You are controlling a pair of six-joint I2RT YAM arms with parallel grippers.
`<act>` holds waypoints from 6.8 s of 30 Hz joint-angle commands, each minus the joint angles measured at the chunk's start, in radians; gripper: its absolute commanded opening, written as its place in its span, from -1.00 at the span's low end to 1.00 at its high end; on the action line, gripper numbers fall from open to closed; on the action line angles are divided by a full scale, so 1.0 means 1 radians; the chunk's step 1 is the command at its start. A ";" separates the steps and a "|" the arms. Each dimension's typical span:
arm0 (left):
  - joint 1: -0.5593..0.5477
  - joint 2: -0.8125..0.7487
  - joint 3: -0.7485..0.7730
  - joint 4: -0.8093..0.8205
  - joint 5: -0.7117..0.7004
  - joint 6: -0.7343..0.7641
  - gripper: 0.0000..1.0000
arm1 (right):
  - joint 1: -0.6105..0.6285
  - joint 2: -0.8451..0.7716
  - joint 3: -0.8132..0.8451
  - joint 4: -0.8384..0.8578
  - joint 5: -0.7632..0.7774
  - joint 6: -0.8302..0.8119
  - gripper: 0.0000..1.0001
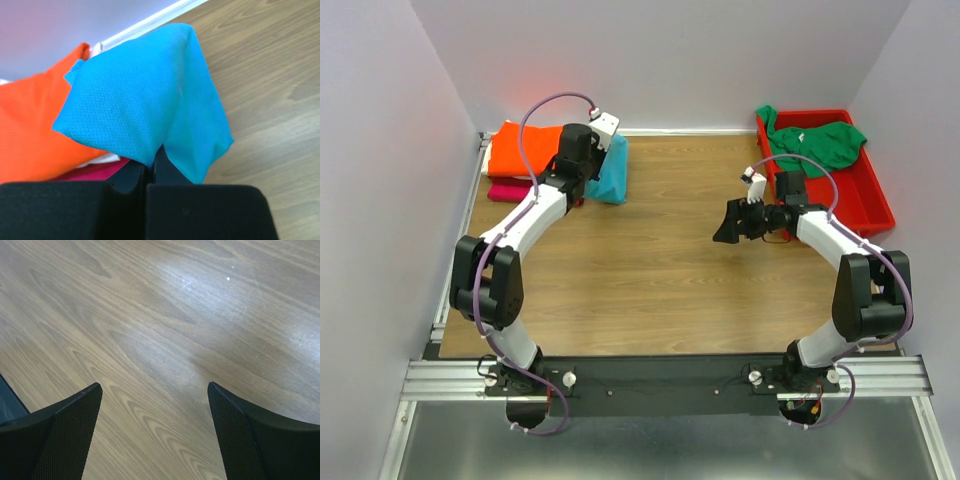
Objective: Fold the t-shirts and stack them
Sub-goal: Neatly place the folded tshirt to the corner, then reset both grippers
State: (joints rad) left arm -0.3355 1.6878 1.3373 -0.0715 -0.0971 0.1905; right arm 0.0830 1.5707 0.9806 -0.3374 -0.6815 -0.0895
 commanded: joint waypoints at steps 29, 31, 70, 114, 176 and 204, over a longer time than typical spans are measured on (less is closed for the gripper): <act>0.108 -0.108 0.235 -0.073 -0.122 0.191 -1.00 | -0.061 -0.046 -0.025 -0.009 -0.105 -0.026 0.85; 0.115 -0.111 0.246 -0.074 -0.127 0.193 -1.00 | -0.063 -0.046 -0.028 -0.011 -0.105 -0.026 0.85; 0.414 0.407 0.649 -0.100 0.019 0.029 -1.00 | -0.124 -0.054 -0.036 -0.009 -0.165 -0.013 0.86; 0.549 0.438 0.491 0.429 1.022 -0.854 -0.59 | -0.189 -0.230 -0.049 -0.009 0.023 -0.196 1.00; 0.690 0.651 0.283 0.386 0.899 -0.905 -0.09 | -0.200 -0.216 -0.054 -0.014 0.020 -0.223 1.00; 0.406 -0.652 -0.226 0.163 0.546 -0.306 0.94 | -0.204 -0.615 0.072 -0.008 0.568 -0.003 1.00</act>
State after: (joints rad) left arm 0.0620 1.1896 1.2495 0.1097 0.5533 -0.2131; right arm -0.1135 1.0092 1.0050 -0.3458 -0.2955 -0.2314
